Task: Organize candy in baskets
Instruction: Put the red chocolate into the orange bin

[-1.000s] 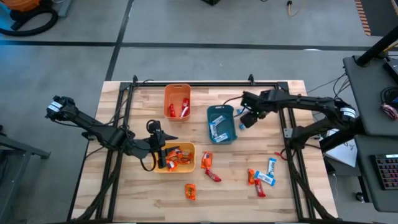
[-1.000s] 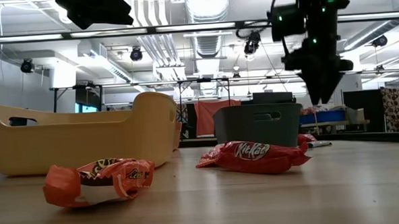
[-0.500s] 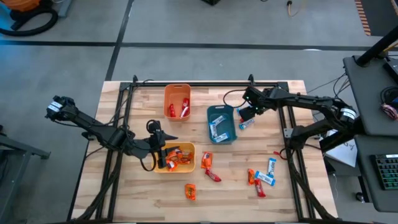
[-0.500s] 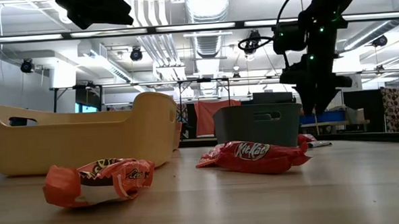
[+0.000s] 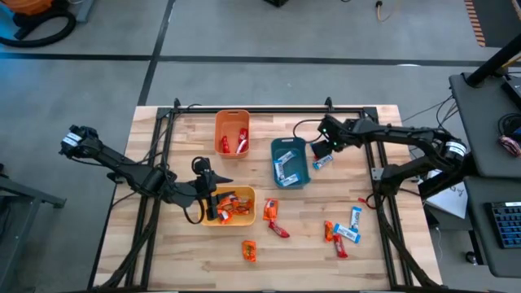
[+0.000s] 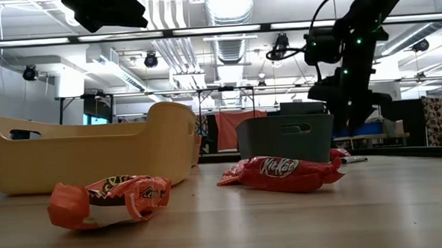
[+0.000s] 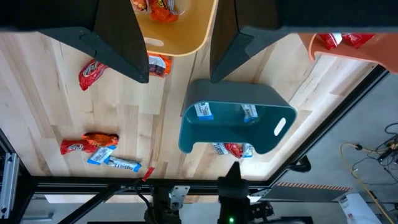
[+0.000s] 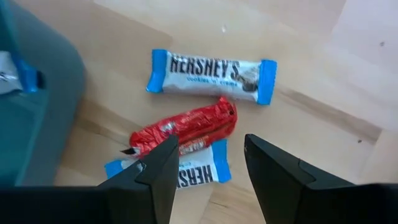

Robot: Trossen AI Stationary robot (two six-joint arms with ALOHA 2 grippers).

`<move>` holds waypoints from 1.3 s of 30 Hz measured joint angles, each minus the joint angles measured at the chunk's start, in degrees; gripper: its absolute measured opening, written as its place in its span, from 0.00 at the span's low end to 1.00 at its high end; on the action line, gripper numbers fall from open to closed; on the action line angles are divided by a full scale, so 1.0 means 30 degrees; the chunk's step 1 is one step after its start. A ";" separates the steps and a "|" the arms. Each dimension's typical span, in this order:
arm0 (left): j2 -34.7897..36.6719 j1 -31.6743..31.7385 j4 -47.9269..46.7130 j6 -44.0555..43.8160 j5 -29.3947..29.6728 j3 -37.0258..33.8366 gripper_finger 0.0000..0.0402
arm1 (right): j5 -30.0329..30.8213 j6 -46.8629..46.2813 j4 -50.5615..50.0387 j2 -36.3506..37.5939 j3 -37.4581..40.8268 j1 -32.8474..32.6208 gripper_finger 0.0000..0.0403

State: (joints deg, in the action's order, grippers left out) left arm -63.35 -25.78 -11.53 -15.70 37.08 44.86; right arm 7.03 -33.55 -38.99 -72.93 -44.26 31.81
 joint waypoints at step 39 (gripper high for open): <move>0.0000 0.0000 0.0012 0.0058 0.0000 0.0000 0.38 | -0.0200 -0.0941 0.7829 0.0000 0.4871 0.0000 0.05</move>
State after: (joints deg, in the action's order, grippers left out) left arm -63.35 -25.78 -11.49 -15.53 37.08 44.86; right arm 6.43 -36.37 -15.51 -72.93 -29.65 31.81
